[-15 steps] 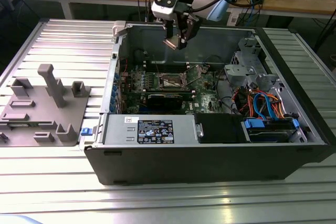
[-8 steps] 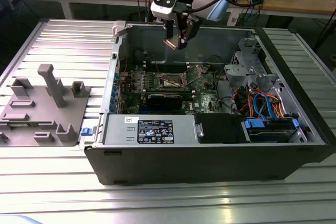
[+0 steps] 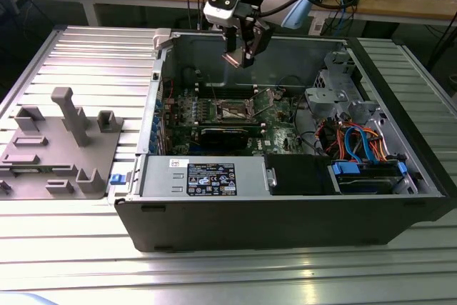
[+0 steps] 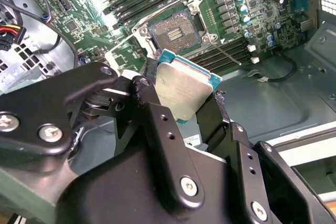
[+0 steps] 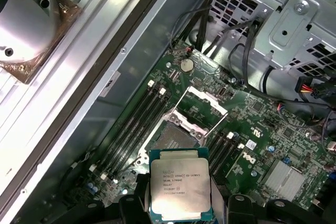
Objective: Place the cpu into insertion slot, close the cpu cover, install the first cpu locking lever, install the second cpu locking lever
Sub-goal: 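Place the cpu into insertion slot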
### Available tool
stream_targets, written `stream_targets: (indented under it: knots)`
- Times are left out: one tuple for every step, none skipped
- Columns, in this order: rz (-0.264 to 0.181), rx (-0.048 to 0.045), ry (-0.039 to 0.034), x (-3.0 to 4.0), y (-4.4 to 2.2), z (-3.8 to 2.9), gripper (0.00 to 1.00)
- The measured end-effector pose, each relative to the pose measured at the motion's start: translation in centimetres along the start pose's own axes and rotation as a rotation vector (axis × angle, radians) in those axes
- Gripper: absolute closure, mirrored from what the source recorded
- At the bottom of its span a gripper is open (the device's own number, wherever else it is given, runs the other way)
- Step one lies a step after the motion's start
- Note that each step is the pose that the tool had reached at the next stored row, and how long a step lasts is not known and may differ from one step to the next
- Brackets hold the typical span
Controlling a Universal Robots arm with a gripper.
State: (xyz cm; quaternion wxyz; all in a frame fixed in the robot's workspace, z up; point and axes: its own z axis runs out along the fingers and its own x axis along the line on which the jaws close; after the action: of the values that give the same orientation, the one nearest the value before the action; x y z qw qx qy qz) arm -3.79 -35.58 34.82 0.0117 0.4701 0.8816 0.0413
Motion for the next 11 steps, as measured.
stream_targets:
  knots:
    - [0.002, -0.0001, -0.0002, 0.00, 0.00, 0.00, 0.45]
    - [0.005, -0.0001, -0.0004, 0.00, 0.00, 0.00, 0.45]
    - [0.008, -0.0002, -0.0006, 0.00, 0.00, 0.01, 0.45]
    - [0.013, -0.0003, -0.0011, 0.00, 0.00, 0.01, 0.45]
    - [0.017, -0.0004, -0.0014, 0.00, 0.00, 0.01, 0.45]
    - [0.021, -0.0004, -0.0018, 0.00, 0.00, 0.01, 0.45]
    - [0.023, -0.0004, -0.0019, 0.00, 0.00, 0.01, 0.45]
    - [0.026, -0.0005, -0.0022, 0.00, 0.00, 0.02, 0.45]
    - [0.029, -0.0006, -0.0024, 0.00, 0.00, 0.02, 0.45]
    - [0.031, -0.0006, -0.0026, 0.00, 0.00, 0.02, 0.45]
    - [0.036, -0.0007, -0.0030, 0.00, 0.00, 0.02, 0.45]
